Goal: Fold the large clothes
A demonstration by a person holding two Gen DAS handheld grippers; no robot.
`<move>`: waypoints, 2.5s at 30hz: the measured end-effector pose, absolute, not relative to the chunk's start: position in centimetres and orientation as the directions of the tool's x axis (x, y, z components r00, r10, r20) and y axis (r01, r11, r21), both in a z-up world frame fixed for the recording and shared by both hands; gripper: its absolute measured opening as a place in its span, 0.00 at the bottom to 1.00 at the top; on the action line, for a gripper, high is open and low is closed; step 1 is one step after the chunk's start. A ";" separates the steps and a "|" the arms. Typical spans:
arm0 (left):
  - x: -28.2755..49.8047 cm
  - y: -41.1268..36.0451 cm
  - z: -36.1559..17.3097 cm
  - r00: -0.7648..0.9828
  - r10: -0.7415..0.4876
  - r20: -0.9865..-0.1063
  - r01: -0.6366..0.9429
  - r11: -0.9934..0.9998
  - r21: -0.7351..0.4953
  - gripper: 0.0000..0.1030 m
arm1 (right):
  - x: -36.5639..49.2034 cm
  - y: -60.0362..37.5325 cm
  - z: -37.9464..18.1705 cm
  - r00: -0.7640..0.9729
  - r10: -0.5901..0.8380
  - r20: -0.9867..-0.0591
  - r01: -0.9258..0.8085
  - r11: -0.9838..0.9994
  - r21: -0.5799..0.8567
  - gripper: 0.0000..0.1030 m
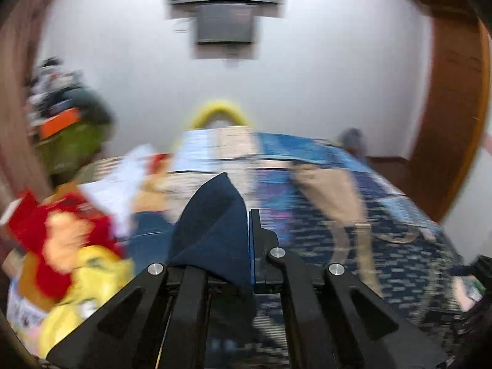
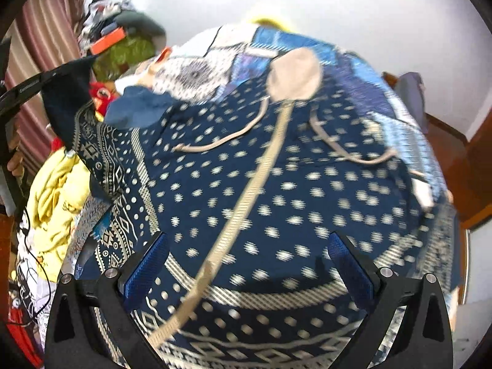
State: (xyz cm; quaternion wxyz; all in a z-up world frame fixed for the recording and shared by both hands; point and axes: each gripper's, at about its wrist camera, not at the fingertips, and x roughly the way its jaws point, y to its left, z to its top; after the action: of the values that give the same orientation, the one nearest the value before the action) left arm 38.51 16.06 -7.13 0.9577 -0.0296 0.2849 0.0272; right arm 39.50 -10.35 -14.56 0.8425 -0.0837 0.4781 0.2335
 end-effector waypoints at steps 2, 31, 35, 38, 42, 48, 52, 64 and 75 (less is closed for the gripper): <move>39.8 11.9 -7.9 0.820 -0.050 -0.570 0.018 0.998 -0.061 0.02 | 39.1 -12.2 -13.6 0.469 0.300 -0.831 -0.453 0.889 0.065 0.99; 32.2 9.9 -18.2 0.623 -0.038 -0.781 0.104 0.994 0.034 0.66 | 36.1 -10.9 -12.7 0.523 0.285 -0.803 -0.564 0.823 -0.075 0.99; 31.8 15.6 -18.4 0.617 0.017 -0.787 0.016 0.999 0.034 0.66 | 37.0 -5.6 -13.9 0.486 0.319 -0.813 -0.628 0.775 -0.072 0.99; 31.9 18.5 -19.5 0.594 0.038 -0.804 -0.038 0.999 0.020 0.66 | 37.8 -1.2 -15.7 0.453 0.328 -0.829 -0.671 0.738 -0.075 0.99; 32.5 20.8 -21.2 0.572 0.049 -0.819 -0.080 0.997 0.003 0.66 | 39.5 4.3 -18.7 0.400 0.311 -0.862 -0.708 0.702 -0.075 0.99; 33.4 22.3 -23.0 0.552 0.016 -0.833 -0.106 0.993 -0.052 0.66 | 42.6 9.6 -22.8 0.398 0.254 -0.882 -0.715 0.688 -0.124 0.91; 34.5 22.1 -23.6 0.554 -0.009 -0.833 -0.104 0.991 -0.080 0.66 | 44.6 10.4 -25.2 0.394 0.203 -0.897 -0.690 0.710 -0.142 0.61; 38.3 19.3 -26.9 0.489 -0.026 -0.872 -0.090 0.993 -0.080 0.67 | 44.8 4.2 -18.7 0.453 0.344 -0.822 -0.622 0.783 -0.015 0.12; 38.9 18.6 -27.9 0.450 0.060 -0.891 -0.159 0.987 -0.013 0.74 | 43.8 -10.0 -11.7 0.574 0.325 -0.752 -0.463 0.886 0.029 0.12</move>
State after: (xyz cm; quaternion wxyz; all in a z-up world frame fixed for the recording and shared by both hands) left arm 38.86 18.61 -27.91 0.8502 -0.0472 0.5203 0.0643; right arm 43.76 -10.04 -11.69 0.8830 -0.0855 0.4039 0.2233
